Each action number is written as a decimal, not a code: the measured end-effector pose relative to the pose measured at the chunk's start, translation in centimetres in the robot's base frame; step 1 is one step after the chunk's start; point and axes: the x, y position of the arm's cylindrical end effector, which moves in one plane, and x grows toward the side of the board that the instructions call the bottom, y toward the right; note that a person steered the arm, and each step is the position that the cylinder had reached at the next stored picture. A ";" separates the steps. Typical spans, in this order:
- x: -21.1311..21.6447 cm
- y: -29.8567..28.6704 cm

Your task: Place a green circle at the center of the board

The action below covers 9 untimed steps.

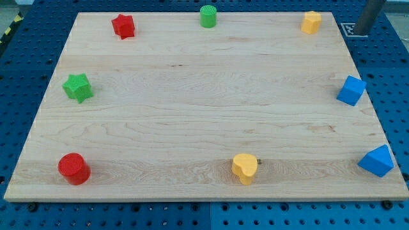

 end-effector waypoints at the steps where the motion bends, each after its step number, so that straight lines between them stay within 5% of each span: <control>1: 1.2 -1.0; 3: 5.3 -3.2; 5: 4.8 -14.9; 9: -8.2 -25.7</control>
